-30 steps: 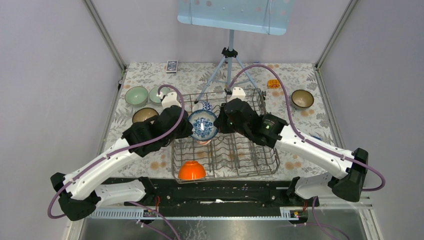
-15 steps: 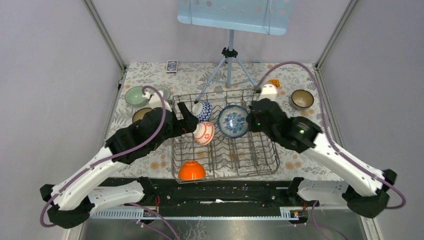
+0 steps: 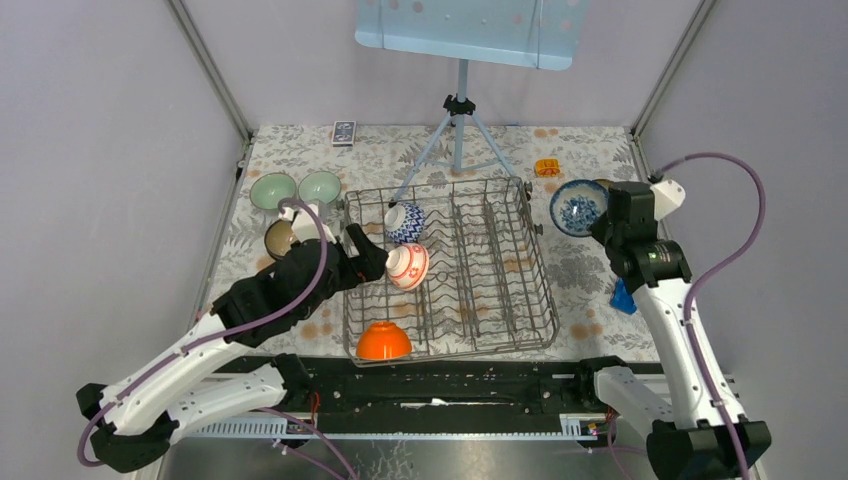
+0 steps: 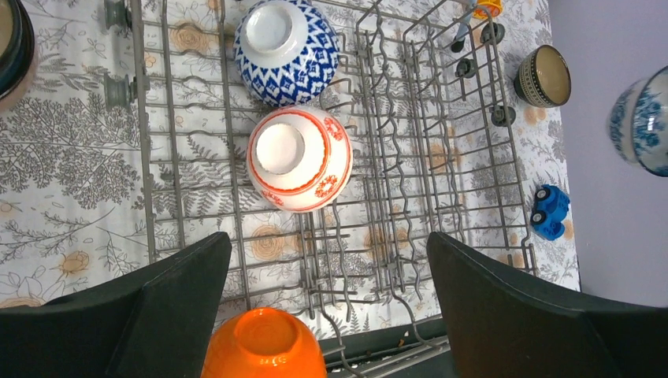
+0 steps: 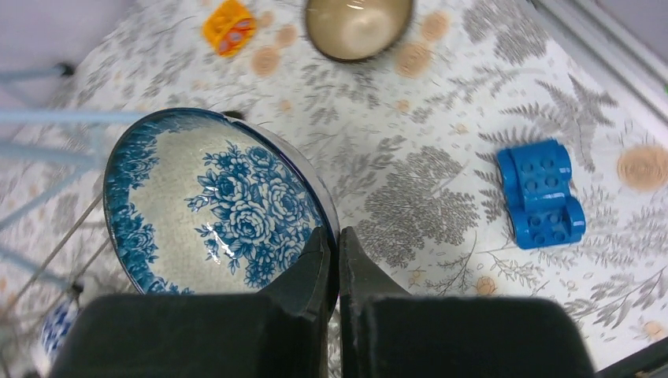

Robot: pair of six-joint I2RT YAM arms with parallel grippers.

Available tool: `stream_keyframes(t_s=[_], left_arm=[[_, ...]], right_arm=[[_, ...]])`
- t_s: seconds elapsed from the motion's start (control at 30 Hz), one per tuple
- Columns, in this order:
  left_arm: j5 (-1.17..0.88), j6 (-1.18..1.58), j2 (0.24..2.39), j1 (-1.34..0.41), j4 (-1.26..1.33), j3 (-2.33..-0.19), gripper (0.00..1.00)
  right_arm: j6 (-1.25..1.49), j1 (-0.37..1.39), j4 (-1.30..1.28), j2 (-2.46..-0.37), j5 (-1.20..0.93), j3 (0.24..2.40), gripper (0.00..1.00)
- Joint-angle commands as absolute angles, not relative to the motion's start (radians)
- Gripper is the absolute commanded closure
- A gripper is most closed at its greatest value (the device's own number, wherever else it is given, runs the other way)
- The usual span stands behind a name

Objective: Unload the bowls from the dish rack
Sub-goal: Place the bowl at the center of the board.

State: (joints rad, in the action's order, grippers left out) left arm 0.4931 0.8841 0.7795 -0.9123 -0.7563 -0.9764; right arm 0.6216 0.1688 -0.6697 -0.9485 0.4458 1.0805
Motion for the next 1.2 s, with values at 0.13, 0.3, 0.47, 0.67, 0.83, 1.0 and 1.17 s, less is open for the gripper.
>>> stream_keyframes(t_s=[0.13,0.3,0.47,0.67,0.83,1.0,1.17], left_arm=[[0.469,0.913,0.7,-0.909,-0.676,-0.906,0.01],[0.468,0.934,0.656,-0.908,-0.663,-0.848,0.01],[0.457,0.938,0.66,-0.909,-0.655,-0.819,0.01],[0.438,0.949,0.668,-0.909,-0.64,-0.792,0.01],[0.441,0.95,0.672,-0.908,-0.639,-0.78,0.01],[0.432,0.961,0.684,-0.908,-0.634,-0.767,0.01],[0.423,0.97,0.694,-0.909,-0.627,-0.752,0.01]], right_arm=[[0.864,-0.098,-0.416,-0.932,0.403,0.873,1.0],[0.874,-0.133,-0.373,-1.017,0.378,0.815,1.0],[0.859,-0.135,-0.289,-1.081,0.356,0.757,1.0],[0.831,-0.147,-0.258,-1.152,0.354,0.726,1.0],[0.813,-0.166,-0.222,-1.183,0.327,0.7,1.0],[0.829,-0.176,-0.19,-1.221,0.287,0.665,1.0],[0.853,-0.177,-0.169,-1.232,0.275,0.647,1.0]])
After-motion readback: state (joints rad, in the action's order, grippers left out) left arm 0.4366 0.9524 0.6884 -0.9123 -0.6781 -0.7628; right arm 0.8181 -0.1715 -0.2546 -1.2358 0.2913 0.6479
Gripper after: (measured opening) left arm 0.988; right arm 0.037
